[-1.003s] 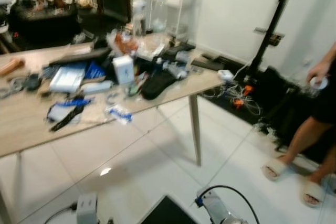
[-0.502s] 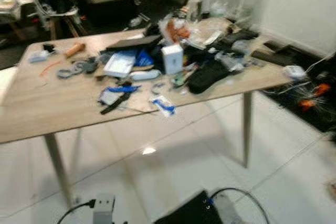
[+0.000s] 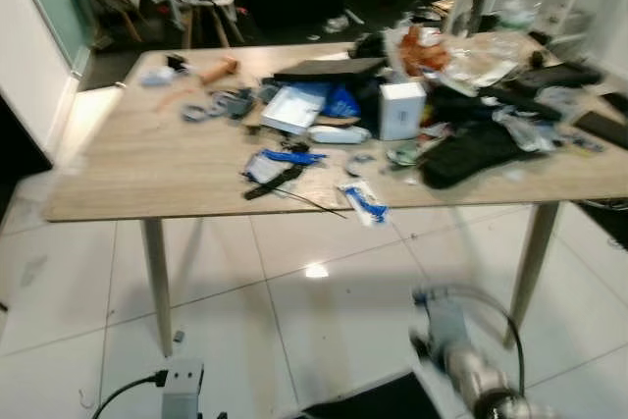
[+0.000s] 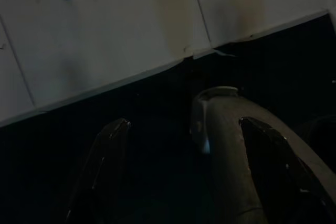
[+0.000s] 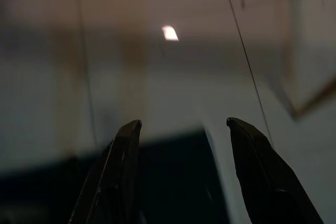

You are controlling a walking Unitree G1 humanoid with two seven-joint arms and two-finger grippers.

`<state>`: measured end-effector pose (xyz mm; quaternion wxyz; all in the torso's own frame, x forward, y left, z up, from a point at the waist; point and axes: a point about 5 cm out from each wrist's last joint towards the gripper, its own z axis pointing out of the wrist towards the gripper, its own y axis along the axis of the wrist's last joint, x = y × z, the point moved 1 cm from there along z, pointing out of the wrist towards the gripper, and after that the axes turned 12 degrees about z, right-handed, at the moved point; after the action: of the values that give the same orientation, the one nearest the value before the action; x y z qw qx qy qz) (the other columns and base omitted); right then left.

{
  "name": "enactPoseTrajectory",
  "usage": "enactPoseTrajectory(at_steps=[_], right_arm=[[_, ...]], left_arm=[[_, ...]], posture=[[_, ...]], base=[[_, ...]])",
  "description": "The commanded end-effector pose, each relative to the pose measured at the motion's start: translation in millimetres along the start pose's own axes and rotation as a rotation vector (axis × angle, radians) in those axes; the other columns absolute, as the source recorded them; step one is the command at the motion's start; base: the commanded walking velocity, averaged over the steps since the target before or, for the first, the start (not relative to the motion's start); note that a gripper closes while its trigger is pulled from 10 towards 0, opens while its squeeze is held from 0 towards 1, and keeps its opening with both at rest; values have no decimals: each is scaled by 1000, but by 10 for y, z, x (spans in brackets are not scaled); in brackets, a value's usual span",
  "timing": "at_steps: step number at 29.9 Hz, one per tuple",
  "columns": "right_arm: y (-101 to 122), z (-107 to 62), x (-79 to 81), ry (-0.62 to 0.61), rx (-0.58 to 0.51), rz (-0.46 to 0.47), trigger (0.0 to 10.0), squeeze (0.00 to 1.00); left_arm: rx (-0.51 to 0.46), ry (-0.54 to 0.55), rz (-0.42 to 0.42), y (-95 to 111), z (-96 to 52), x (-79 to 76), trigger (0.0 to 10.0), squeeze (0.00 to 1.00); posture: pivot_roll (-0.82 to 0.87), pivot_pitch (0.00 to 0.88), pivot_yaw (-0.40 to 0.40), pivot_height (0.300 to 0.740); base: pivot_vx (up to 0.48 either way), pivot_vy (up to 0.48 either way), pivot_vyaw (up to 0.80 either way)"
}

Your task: Picking trash to rubbish bin

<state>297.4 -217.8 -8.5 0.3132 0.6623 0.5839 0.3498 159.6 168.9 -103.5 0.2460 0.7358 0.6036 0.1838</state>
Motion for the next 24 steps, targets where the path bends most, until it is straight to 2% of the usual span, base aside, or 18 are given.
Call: enactPoseTrajectory(at_steps=[1,5,6,7,8,9,10,11,12,13,14,16,18,19,20,21,22,24], right_arm=[[-9,-7,27,65,-3,78,10000,0],[21,-11,37,122,-8,130,10000,0],[-95,-53,156,314,72,92,10000,0],[-155,-79,203,390,111,60,10000,0],[-259,-147,296,552,179,53,10000,0],[-320,-198,351,654,221,55,10000,0],[-320,-198,351,654,221,55,10000,0],[-350,-230,381,713,242,65,10000,0],[-339,-288,448,836,246,89,10000,0],[-202,-368,527,984,189,172,10000,0],[-202,-368,527,984,189,172,10000,0],[74,-545,635,1220,61,297,10000,0],[74,-545,635,1220,61,297,10000,0],[300,-630,640,1293,-61,379,10000,0],[689,-675,480,1298,-311,523,10000,0],[797,-635,379,1236,-401,572,10000,0],[797,-635,379,1236,-401,572,10000,0],[879,-530,194,1096,-490,651,10000,0]], left_arm=[[15,-3,12,-8,-2,22,10000,0],[13,-3,12,10,3,23,10000,0],[11,-3,10,16,5,21,10000,0],[11,-3,9,16,5,19,10000,0],[15,-9,16,5,4,9,10000,0],[19,-13,21,-4,3,2,10000,0],[19,-13,21,-4,3,2,10000,0],[22,-15,24,-10,3,-3,10000,0],[26,-18,29,-22,0,-10,10000,0],[29,-20,31,-34,-2,-14,10000,0],[29,-20,31,-34,-2,-14,10000,0],[34,-23,35,-51,-6,-20,10000,0],[34,-23,35,-51,-6,-20,10000,0],[36,-25,37,-59,-8,-21,10000,0],[42,-32,49,-68,-9,-27,10000,0],[43,-35,54,-68,-9,-30,10000,0],[43,-35,54,-68,-9,-30,10000,0],[43,-40,62,-67,-8,-38,10000,0]], posture=[[-73,12,99,740],[-78,17,99,740],[-84,19,103,740],[-84,19,103,740],[-97,23,109,740],[-97,23,109,740],[-97,23,109,740],[-97,23,109,740],[-102,25,110,740],[-105,26,110,740],[-105,26,110,740],[-106,28,112,740],[-106,28,112,740],[-115,29,116,740],[-118,31,119,740],[-118,31,119,740],[-118,31,119,740],[-128,34,127,740]], base=[[0,0,0],[0,0,0],[0,0,0],[0,0,0],[0,0,0],[0,0,0],[0,0,0],[0,0,0],[0,0,0],[0,0,0],[0,0,0],[0,0,0],[0,0,0],[0,0,0],[0,0,0],[0,0,0],[0,0,0],[0,0,0]])
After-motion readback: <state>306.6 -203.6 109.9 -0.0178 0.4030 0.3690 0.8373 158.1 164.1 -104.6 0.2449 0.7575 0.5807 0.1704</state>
